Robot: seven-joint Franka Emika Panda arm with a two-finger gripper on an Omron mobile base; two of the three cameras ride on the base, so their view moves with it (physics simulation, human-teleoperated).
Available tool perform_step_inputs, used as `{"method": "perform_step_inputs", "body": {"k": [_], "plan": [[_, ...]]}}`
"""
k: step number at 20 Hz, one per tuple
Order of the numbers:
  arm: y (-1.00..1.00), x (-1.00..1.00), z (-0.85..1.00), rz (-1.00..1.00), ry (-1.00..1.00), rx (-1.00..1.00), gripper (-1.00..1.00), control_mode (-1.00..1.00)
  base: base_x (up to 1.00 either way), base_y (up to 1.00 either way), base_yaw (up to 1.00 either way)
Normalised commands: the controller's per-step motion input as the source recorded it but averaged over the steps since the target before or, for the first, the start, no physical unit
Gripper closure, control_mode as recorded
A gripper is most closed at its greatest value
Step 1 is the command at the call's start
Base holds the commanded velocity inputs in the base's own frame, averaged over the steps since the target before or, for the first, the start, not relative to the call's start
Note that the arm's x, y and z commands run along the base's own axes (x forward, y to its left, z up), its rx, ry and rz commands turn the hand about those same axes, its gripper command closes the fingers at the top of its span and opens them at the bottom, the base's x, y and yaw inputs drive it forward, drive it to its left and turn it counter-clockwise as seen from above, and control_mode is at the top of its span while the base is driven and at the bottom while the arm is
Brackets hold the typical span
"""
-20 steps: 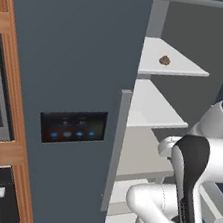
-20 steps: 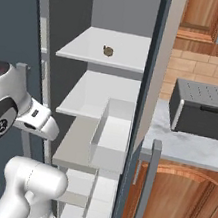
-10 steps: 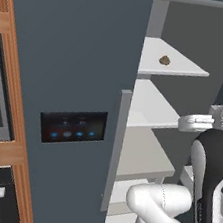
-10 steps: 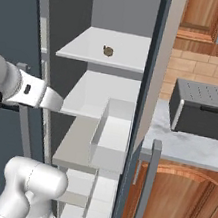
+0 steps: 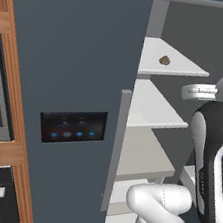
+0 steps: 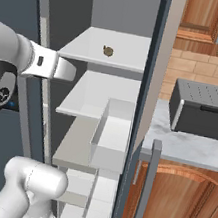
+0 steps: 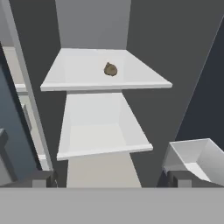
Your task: Grab the onion and garlic from the fridge, place them in the blender, close the lid, and turn on the blender to create a marinade.
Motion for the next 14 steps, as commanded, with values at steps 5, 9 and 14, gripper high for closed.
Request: {"method": "perform_step_inputs", "body": {"k": [5, 9, 14], "plan": [[-0.01, 0.89, 0.11, 0.0, 0.0, 0.03, -1.0, -1.0, 0.0, 0.0, 0.0], [-0.1, 0.71, 0.0, 0.0, 0.0, 0.01, -1.0, -1.0, 0.0, 0.0, 0.0], [-0.08, 0.72, -0.02, 0.01, 0.06, 0.0, -1.0, -1.0, 0.0, 0.0, 0.0]]}}
